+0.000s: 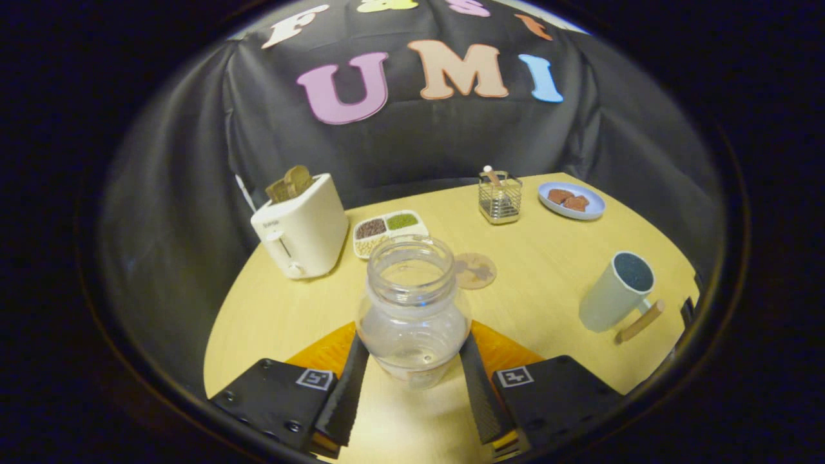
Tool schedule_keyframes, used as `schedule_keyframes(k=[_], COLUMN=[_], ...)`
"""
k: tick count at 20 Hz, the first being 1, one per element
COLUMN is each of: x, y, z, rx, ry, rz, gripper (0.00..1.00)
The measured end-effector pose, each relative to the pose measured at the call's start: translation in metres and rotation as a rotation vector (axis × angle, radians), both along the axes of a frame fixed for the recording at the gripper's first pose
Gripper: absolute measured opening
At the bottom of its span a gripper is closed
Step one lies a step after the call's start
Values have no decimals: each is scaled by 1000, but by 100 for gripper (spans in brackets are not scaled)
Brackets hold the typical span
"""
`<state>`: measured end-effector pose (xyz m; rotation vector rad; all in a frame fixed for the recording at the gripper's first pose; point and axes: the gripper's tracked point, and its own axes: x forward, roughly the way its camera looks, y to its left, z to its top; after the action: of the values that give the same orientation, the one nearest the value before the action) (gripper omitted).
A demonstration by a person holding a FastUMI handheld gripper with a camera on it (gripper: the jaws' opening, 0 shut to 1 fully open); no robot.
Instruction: Take the bottle from table, then pour the juice into the cup, finally place the bottle on the coaster
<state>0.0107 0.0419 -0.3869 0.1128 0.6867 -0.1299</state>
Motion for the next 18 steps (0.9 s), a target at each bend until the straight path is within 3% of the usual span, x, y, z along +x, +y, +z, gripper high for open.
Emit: schedule_keyframes(k=[8,18], x=[54,84], y=[-43,-88], z=[40,73], rx=[299,642], ry=[-177,-354], rz=[-225,-417], gripper=[76,76])
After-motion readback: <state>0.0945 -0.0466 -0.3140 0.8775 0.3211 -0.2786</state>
